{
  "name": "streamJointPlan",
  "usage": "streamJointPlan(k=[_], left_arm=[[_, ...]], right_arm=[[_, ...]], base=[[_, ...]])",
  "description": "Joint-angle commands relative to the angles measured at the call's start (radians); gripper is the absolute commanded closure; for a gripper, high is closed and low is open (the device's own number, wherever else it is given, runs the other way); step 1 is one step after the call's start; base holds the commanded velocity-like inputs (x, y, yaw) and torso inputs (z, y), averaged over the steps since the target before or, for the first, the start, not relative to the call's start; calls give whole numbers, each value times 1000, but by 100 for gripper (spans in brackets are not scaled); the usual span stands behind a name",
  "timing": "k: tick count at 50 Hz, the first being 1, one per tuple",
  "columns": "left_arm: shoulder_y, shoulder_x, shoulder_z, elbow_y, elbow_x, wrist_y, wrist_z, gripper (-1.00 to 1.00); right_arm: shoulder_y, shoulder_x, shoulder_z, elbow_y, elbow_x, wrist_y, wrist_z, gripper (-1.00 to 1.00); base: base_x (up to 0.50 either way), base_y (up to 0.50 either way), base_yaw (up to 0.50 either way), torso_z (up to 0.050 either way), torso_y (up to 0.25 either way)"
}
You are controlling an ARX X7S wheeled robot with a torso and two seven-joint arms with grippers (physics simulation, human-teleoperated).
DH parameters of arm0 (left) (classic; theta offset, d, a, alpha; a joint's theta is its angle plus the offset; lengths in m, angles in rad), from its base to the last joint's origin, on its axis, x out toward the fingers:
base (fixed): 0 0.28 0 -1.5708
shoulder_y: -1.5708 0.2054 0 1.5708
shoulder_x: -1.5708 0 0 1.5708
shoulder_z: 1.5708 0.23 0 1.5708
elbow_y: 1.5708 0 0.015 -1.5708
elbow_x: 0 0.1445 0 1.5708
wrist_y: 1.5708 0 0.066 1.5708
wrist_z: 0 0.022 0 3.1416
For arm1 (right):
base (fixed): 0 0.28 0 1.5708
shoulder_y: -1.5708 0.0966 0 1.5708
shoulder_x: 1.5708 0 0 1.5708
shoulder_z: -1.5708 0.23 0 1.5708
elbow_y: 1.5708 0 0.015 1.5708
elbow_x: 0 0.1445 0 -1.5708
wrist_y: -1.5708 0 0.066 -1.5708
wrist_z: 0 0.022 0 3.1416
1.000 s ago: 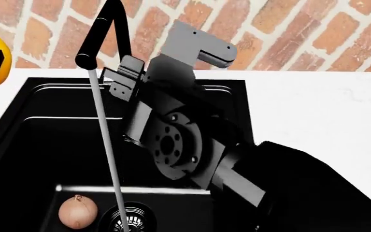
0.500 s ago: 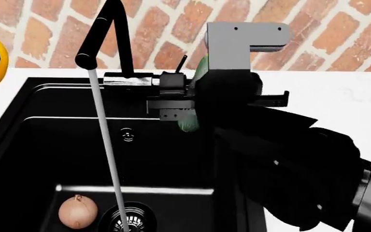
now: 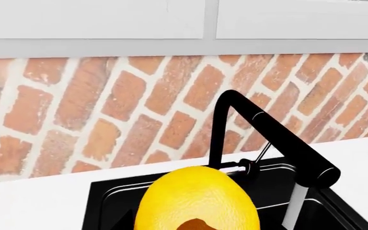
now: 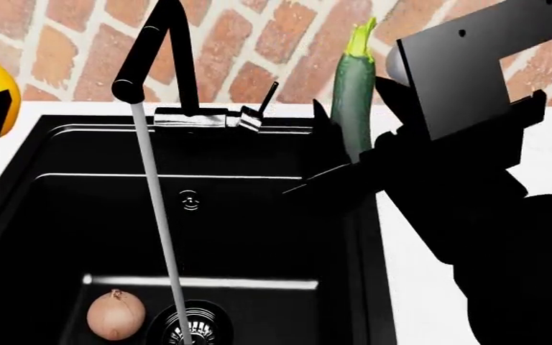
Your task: Pick the oranges and zucchinis from the sink and place them in one bowl. Place the onion in the other bowl. Then turn off the sink faucet.
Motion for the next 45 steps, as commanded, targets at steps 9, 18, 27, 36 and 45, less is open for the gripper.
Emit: streamJointPlan(k=[9, 18, 27, 36, 45], left_arm=[[-9, -2, -6, 30, -37, -7, -48, 100], [-6, -7, -10, 56, -64, -18, -68, 100], [2, -9, -16, 64, -74, -14, -78, 100], [-1, -8, -20, 69, -80, -8, -79, 100], [9, 0, -18, 70, -78, 1, -74, 100]], right_arm=[[42, 165, 20, -156, -13, 19, 24, 100], [33, 218, 21, -202, -8, 11, 53, 100], [23, 225, 27, -204, -19, -4, 69, 100], [11, 224, 30, -212, -20, -14, 90, 100], [14, 245, 36, -224, -28, -7, 113, 100]], base=[[0, 0, 0, 0, 0], [-230, 0, 0, 0, 0], [-396, -4, 0, 0, 0], [-431, -191, 0, 0, 0], [-269, -493, 0, 0, 0]])
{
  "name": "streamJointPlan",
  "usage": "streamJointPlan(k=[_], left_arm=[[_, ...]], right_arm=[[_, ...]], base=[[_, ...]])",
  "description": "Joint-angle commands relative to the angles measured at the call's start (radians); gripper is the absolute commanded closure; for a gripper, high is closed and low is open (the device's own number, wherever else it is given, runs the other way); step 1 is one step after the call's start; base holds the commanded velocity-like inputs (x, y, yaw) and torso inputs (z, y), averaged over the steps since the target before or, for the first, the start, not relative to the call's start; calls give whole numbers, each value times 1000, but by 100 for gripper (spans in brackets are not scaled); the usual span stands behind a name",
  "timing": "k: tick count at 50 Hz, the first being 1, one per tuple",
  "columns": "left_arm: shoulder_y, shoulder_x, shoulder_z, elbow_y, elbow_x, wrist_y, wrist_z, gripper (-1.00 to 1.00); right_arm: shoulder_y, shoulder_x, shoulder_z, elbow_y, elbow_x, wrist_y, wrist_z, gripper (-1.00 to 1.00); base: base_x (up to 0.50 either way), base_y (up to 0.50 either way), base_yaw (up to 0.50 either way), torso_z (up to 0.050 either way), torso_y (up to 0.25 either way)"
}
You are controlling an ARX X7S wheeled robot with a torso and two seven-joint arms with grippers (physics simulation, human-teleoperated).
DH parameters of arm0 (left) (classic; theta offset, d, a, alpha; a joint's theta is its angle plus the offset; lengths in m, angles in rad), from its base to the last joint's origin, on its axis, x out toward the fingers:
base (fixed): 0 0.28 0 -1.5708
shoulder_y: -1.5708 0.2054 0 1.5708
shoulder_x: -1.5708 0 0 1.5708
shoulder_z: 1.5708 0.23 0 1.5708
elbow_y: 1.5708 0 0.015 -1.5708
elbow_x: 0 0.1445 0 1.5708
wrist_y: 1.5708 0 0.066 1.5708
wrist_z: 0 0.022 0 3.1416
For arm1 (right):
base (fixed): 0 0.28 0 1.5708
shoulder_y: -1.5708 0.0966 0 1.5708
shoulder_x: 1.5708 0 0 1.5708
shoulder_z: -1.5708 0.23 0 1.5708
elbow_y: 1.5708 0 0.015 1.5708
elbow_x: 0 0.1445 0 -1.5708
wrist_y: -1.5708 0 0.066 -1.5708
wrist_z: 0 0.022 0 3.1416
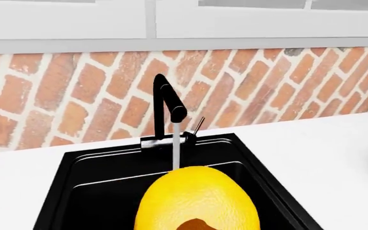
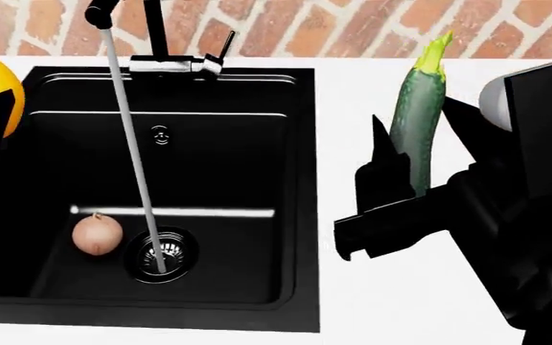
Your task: Pick the oranges and zucchinis from the sink and place them in one bowl. Place the onion in the other bowl. Then turn off the sink faucet.
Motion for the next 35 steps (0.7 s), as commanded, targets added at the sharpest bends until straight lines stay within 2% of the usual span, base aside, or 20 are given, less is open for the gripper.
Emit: streamJointPlan(k=[1, 13, 35], left_arm=[[1, 9, -1, 2, -16, 11, -14, 100], [-10, 14, 3, 11, -30, 4, -27, 100], [0, 23, 13, 3, -16, 19, -10, 100]], right_arm=[[-4, 23, 11, -14, -28, -2, 27, 100], [6, 64, 21, -38, -29, 17, 39, 100], [-32, 88, 20, -35, -80, -18, 87, 100]], base=[[-148, -500, 0, 0, 0], [-119, -500, 0, 0, 0], [12, -500, 0, 0, 0]])
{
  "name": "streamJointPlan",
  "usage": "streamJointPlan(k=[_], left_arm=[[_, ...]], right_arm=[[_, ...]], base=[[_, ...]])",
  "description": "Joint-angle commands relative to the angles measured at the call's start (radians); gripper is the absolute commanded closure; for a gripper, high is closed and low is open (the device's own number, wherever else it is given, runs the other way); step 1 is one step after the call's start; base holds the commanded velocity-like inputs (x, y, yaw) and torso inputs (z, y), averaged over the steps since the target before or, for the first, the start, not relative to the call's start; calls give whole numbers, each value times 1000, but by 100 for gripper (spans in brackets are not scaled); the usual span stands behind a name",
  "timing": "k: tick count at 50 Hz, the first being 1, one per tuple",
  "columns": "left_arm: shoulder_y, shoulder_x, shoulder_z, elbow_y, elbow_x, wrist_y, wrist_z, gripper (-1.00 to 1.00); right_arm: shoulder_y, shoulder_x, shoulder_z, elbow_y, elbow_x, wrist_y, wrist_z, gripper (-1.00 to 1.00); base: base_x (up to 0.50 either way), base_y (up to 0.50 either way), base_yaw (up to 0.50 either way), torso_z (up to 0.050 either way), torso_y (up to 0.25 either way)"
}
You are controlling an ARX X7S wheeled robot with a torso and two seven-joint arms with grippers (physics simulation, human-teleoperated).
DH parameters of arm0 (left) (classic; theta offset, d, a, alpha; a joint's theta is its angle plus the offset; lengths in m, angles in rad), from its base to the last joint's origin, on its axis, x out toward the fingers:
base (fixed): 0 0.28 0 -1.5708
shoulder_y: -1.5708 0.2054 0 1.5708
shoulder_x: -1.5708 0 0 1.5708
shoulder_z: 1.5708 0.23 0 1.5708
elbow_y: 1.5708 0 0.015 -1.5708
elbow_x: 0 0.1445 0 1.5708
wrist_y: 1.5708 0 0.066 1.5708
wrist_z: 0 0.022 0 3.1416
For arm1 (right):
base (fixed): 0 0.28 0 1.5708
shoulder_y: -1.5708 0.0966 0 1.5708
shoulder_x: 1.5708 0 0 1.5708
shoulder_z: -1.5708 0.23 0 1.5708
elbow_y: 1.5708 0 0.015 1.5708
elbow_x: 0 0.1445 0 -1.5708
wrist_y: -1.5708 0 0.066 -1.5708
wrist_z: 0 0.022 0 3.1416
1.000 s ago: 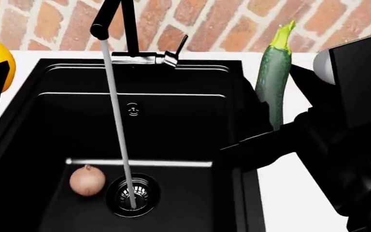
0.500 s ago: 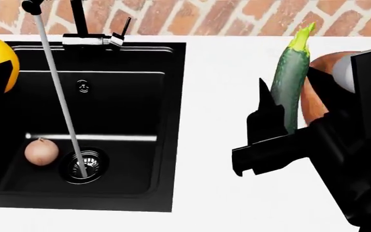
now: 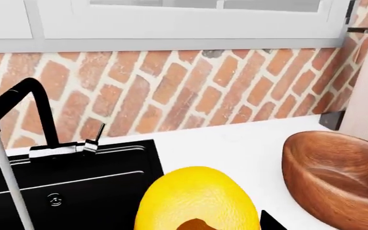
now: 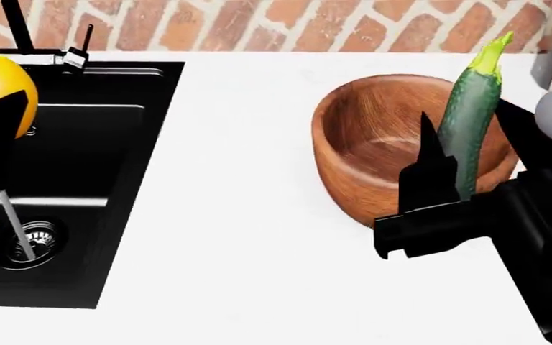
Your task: Pick the oranges and zucchinis from the sink and place them in one bowl. Place the onion in the other bowl. Then turn off the sink faucet.
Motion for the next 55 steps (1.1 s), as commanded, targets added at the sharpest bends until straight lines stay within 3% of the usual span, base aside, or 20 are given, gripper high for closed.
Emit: streamJointPlan(k=[1, 21, 55], left_arm=[[4, 6, 3, -6, -4, 12, -3, 100], [20, 6, 4, -8, -3, 23, -3, 100], [6, 19, 9, -19, -4, 33, -6, 100]], right_arm=[[-9, 7, 8, 1, -35, -4, 21, 100], [-55, 1, 3, -1, -61, -48, 22, 100], [-114, -10, 2, 2, -77, -104, 27, 100]], base=[[59, -500, 0, 0, 0], [105, -453, 0, 0, 0], [5, -4, 0, 0, 0]])
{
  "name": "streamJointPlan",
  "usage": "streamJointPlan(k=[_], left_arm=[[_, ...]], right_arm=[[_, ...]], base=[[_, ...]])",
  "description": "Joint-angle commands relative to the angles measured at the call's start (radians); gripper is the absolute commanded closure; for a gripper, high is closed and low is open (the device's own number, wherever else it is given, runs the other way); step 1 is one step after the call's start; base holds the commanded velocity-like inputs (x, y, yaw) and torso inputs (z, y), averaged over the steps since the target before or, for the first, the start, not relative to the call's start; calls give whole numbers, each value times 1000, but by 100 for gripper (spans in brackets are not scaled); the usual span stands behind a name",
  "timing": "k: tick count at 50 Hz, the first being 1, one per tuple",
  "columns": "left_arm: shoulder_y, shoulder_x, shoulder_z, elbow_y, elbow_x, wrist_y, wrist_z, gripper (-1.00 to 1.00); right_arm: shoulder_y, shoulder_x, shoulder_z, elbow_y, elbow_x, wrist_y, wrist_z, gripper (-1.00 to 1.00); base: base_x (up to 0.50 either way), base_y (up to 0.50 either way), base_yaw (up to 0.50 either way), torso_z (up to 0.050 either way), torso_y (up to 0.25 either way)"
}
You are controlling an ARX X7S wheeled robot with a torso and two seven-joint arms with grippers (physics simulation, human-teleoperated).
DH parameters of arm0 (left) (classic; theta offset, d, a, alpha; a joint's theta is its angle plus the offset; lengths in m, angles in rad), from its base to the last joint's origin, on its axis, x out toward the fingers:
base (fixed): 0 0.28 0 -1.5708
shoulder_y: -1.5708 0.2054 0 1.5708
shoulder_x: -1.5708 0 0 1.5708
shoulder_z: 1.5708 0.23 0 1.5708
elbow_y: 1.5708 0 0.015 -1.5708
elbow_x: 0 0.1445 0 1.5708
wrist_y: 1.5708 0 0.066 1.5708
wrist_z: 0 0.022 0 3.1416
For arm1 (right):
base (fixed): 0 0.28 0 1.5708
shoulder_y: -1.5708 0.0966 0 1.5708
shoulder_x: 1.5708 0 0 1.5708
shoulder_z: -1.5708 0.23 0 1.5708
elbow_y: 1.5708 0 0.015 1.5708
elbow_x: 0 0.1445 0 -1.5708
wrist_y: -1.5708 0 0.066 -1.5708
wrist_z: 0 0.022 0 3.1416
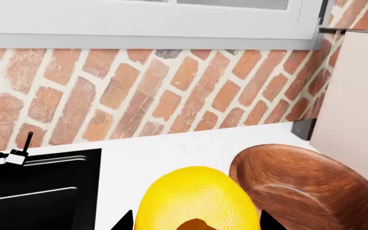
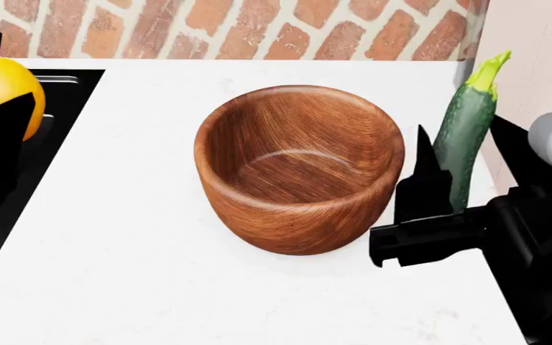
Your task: Pick the oranges and zucchinis from the sink and place them in one bowl. Place the onion in the other bowl. Then turn off the sink faucet.
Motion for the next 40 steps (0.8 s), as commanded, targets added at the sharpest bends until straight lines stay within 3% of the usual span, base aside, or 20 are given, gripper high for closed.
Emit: streamJointPlan(k=[1, 14, 40], left_arm=[[-5, 4, -3, -6, -12, 10, -12, 100], [3, 4, 4, -10, -4, 16, 2, 100], [9, 14, 10, -12, -1, 27, -2, 100]], right_arm=[[-10, 6, 6, -7, -17, -3, 4, 100], [-28, -3, 7, 4, -28, -20, 9, 100], [-55, -2, 8, 7, -37, -33, 12, 100]], base=[[0, 0, 0, 0, 0], [0, 0, 0, 0, 0], [206, 0, 0, 1, 1]])
